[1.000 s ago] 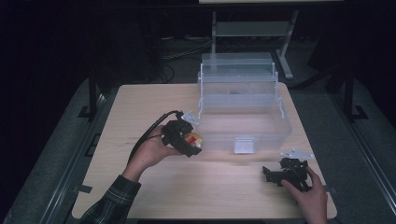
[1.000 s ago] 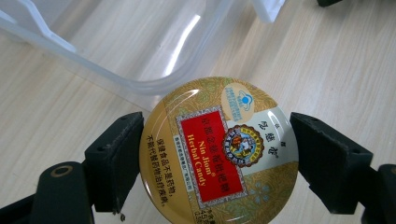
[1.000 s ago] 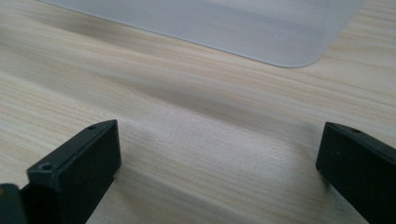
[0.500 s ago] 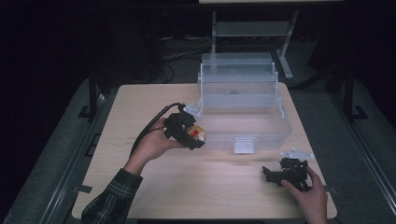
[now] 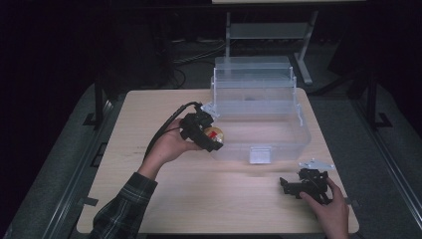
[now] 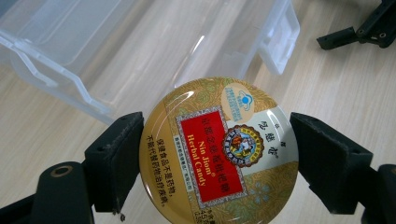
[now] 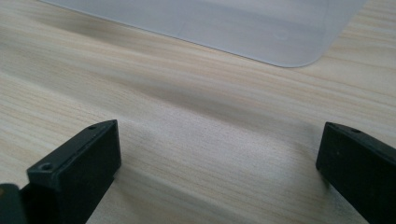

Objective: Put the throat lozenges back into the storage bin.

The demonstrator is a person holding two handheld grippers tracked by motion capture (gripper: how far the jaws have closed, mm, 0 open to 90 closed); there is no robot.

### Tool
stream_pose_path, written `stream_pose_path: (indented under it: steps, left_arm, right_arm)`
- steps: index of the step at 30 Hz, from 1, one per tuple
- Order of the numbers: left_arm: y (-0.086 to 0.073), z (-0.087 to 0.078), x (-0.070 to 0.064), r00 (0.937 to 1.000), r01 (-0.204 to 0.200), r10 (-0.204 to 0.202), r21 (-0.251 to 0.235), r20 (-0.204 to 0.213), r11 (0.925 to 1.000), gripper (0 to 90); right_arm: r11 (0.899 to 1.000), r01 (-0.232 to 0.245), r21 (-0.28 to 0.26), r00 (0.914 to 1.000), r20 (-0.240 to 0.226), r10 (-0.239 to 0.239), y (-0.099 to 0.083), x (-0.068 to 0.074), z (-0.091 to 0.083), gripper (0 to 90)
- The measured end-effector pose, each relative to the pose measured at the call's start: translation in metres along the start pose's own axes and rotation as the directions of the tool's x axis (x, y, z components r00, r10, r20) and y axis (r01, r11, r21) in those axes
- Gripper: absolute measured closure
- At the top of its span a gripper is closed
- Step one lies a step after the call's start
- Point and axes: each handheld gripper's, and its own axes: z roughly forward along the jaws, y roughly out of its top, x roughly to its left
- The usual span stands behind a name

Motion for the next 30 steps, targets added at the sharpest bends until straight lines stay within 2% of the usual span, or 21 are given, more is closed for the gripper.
stream_pose_path:
  steps: [23,30]
  left_arm:
    - [0.020,0.027,0.015,0.9999,0.009,-0.009,-0.014,-0.008,0.9999,19.9]
    - [0.027,0.034,0.018,0.9998,-0.010,0.009,-0.015,-0.016,0.9998,19.9]
  right_arm:
    - [1.000,0.000,0.000,1.0000,0.000,0.000,0.000,0.000,0.000,0.0]
    - [1.000,0.001,-0.001,1.0000,0.000,-0.001,0.000,0.000,0.000,0.0]
